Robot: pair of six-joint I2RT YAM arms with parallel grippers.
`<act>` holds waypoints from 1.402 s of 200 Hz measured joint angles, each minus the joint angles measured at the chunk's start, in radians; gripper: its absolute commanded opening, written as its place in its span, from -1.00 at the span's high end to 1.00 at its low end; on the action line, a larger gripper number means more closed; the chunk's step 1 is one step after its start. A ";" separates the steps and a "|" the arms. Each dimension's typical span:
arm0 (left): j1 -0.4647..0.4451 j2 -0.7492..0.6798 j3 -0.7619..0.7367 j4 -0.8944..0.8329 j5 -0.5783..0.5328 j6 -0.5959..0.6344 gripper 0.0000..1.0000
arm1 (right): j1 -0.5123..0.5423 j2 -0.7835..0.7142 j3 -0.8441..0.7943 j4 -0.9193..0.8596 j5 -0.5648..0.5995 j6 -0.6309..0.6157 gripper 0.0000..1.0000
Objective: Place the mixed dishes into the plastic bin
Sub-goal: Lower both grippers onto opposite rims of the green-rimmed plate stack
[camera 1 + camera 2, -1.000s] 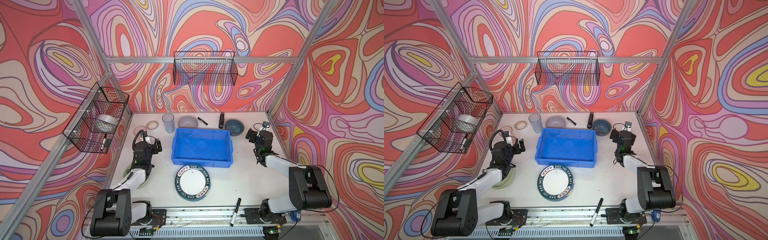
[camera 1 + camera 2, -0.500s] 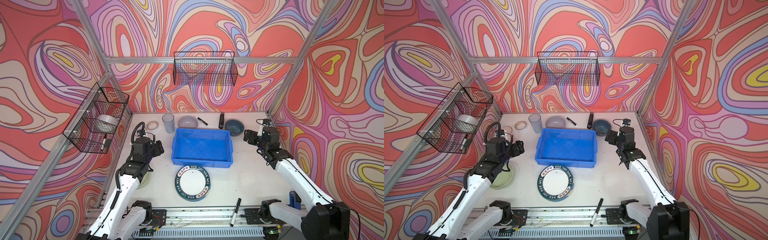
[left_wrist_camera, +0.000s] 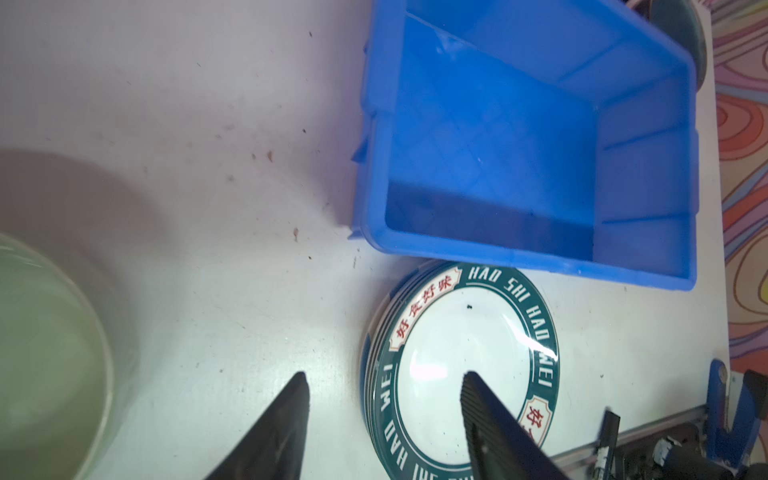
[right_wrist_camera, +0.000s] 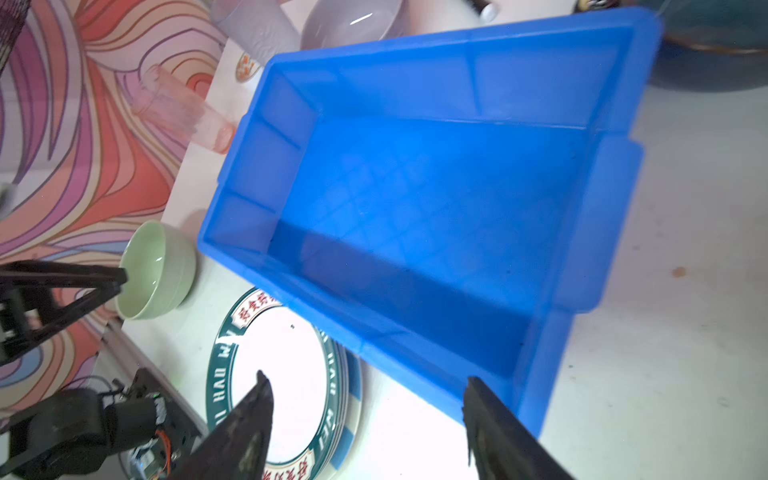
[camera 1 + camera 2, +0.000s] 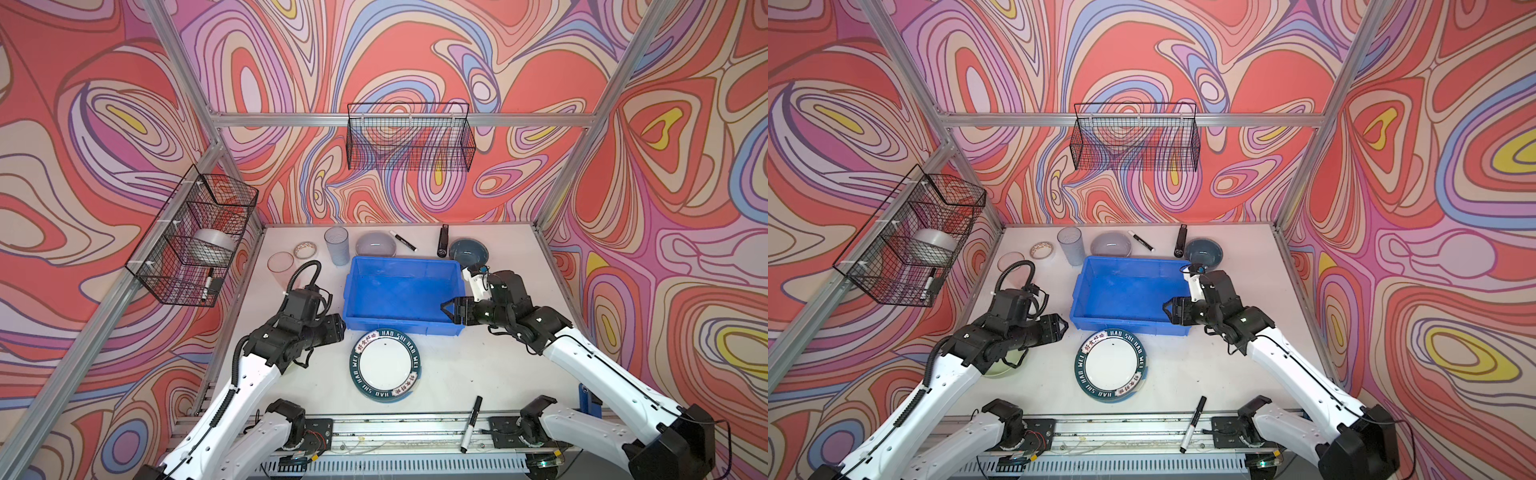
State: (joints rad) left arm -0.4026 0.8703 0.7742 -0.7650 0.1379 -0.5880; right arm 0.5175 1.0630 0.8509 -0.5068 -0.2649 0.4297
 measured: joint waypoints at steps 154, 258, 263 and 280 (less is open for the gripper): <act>-0.174 0.058 -0.214 0.084 -0.010 -0.150 0.42 | 0.256 0.172 -0.171 0.162 -0.060 0.172 0.07; -0.174 0.096 -0.236 0.119 0.009 -0.150 0.61 | 0.270 0.237 -0.192 0.213 -0.055 0.204 0.27; -0.174 0.097 -0.236 0.120 0.011 -0.150 0.61 | 0.270 0.242 -0.192 0.217 -0.055 0.204 0.27; -0.174 0.102 -0.237 0.129 0.016 -0.150 0.62 | 0.271 0.261 -0.193 0.227 -0.056 0.205 0.29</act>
State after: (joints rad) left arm -0.5762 0.9726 0.5377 -0.6365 0.1539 -0.7376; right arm 0.7883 1.3243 0.6575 -0.2802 -0.3206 0.6346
